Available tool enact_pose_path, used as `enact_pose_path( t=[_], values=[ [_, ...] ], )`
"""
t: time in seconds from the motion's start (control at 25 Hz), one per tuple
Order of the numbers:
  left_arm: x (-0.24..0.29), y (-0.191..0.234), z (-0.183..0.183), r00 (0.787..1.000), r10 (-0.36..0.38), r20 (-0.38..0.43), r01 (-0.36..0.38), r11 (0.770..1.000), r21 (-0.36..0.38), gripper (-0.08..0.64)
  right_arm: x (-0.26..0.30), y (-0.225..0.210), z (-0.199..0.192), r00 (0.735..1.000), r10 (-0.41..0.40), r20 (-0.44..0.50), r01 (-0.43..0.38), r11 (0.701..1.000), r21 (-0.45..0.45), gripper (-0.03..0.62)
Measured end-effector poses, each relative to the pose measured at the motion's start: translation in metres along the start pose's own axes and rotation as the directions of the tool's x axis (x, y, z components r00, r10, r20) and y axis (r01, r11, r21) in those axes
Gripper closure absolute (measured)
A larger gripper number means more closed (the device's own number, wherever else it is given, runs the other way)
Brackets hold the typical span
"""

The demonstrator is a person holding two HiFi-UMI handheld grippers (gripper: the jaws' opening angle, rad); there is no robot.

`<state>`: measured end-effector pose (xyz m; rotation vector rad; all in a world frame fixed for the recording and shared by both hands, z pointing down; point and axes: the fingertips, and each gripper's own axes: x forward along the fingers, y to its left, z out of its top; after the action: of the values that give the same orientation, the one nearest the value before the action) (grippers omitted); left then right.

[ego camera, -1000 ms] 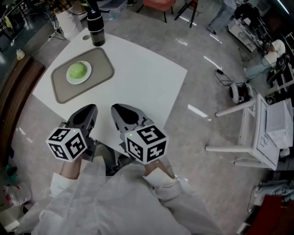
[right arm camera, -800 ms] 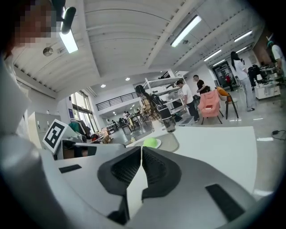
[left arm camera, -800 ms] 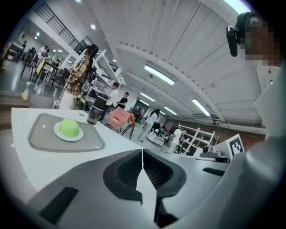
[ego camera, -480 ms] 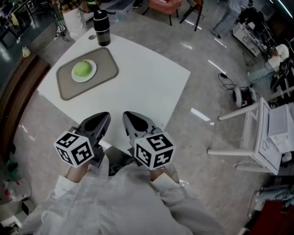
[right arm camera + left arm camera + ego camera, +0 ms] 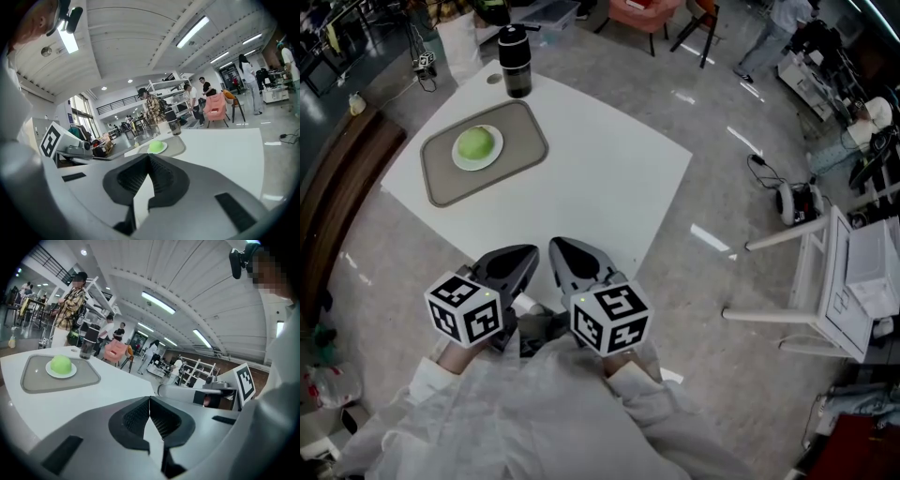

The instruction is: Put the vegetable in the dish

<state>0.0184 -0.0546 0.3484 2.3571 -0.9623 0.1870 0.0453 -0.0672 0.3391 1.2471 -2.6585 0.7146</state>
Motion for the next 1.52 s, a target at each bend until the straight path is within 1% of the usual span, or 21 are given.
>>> enact_pose_path(
  t=[0.08, 0.16, 0.48, 0.76, 1.0, 1.16, 1.52],
  values=[
    [-0.001, -0.004, -0.003, 1.0, -0.015, -0.017, 0.015, 1.0, 0.025, 0.551, -0.001, 0.002, 0.0, 1.0, -0.008, -0.003, 0.008, 1.0, -0.009, 0.578],
    [-0.002, -0.006, -0.003, 0.999, -0.025, -0.024, 0.026, 0.999, 0.029, 0.551, -0.002, 0.004, 0.001, 1.0, -0.019, -0.002, 0.019, 1.0, -0.016, 0.578],
    [-0.005, 0.001, -0.001, 0.999, -0.036, -0.021, 0.036, 0.999, 0.003, 0.551, -0.008, -0.001, 0.001, 0.998, -0.066, 0.006, 0.066, 0.998, -0.009, 0.578],
    [-0.005, 0.002, -0.002, 0.998, -0.054, -0.031, 0.054, 0.999, 0.001, 0.551, -0.004, 0.001, 0.0, 0.997, -0.078, 0.0, 0.078, 0.997, -0.019, 0.578],
    [-0.005, 0.0, -0.006, 0.997, -0.064, -0.043, 0.065, 0.998, 0.002, 0.551, -0.007, -0.001, -0.004, 0.996, -0.094, -0.005, 0.094, 0.996, -0.009, 0.58],
    [-0.003, 0.0, -0.007, 0.996, -0.076, -0.047, 0.076, 0.997, -0.005, 0.551, -0.006, -0.003, -0.007, 0.994, -0.108, -0.023, 0.107, 0.994, -0.019, 0.58],
    [-0.003, -0.002, -0.008, 0.996, -0.077, -0.05, 0.077, 0.997, -0.007, 0.551, -0.007, -0.006, -0.011, 0.992, -0.117, -0.048, 0.116, 0.993, -0.028, 0.58]
  ],
)
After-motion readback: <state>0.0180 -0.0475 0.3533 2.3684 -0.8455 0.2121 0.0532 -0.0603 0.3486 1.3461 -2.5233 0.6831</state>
